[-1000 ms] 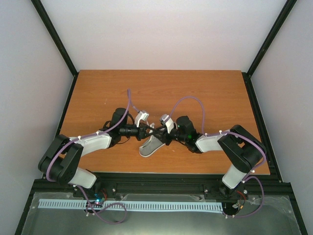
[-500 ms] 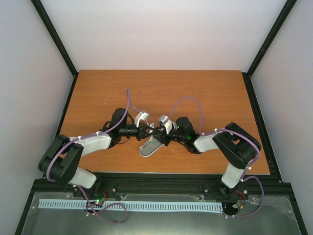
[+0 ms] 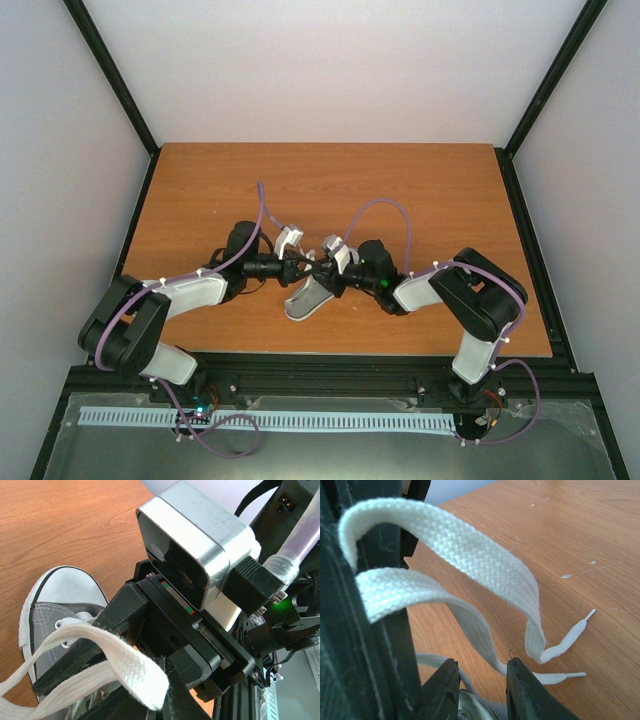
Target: Tie the shoes
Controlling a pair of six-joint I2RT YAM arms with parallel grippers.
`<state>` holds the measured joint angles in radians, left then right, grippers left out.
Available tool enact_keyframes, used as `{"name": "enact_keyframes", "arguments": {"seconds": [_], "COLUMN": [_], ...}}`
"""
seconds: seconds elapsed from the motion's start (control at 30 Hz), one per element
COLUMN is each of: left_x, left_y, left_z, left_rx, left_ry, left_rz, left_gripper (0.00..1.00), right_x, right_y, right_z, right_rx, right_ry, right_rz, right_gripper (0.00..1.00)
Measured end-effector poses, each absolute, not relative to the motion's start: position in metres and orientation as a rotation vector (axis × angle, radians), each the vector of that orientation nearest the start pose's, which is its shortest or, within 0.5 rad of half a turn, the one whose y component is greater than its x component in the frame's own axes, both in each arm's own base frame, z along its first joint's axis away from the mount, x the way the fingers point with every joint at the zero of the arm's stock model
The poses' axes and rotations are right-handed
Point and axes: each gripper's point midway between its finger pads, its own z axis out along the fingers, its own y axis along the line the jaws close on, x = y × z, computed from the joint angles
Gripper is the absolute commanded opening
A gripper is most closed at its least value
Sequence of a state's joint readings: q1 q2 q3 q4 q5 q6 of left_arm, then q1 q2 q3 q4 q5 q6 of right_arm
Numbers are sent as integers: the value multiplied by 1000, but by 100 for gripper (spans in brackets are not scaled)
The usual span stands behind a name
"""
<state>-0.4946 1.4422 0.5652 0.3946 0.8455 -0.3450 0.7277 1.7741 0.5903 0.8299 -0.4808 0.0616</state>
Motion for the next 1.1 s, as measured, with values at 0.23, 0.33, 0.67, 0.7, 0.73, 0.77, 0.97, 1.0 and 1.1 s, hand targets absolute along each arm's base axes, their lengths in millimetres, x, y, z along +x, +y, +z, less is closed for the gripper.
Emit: {"name": "enact_keyframes", "arguments": {"seconds": [0.23, 0.33, 0.67, 0.7, 0.73, 0.77, 0.97, 1.0, 1.1], "left_x": [254, 255, 258, 258, 258, 257, 248, 247, 248], "left_y": [-282, -281, -281, -281, -281, -281, -280, -280, -280], "left_z": [139, 140, 142, 142, 141, 141, 131, 130, 130], "left_rx": [718, 717, 712, 712, 712, 712, 716, 716, 716], "left_ry": [2027, 2021, 2012, 2012, 2012, 2015, 2056, 2058, 2058], "left_rz": [-1363, -1359, -1348, -1346, -1346, -1348, -1370, -1370, -1370], "left_gripper": [1, 1, 1, 1, 1, 1, 1, 1, 1], "right_x": [276, 278, 280, 280, 280, 281, 291, 290, 289], "right_y": [349, 349, 349, 349, 348, 348, 341, 339, 333], "right_z": [90, 91, 92, 93, 93, 94, 117, 120, 123], "right_rx": [-939, -925, -895, -893, -889, -879, -821, -814, -801], "right_ry": [1762, 1762, 1771, 1773, 1775, 1777, 1735, 1731, 1732], "right_rz": [963, 955, 951, 948, 944, 939, 889, 882, 854], "right_gripper": [23, 22, 5, 3, 3, 3, 3, 3, 3]}}
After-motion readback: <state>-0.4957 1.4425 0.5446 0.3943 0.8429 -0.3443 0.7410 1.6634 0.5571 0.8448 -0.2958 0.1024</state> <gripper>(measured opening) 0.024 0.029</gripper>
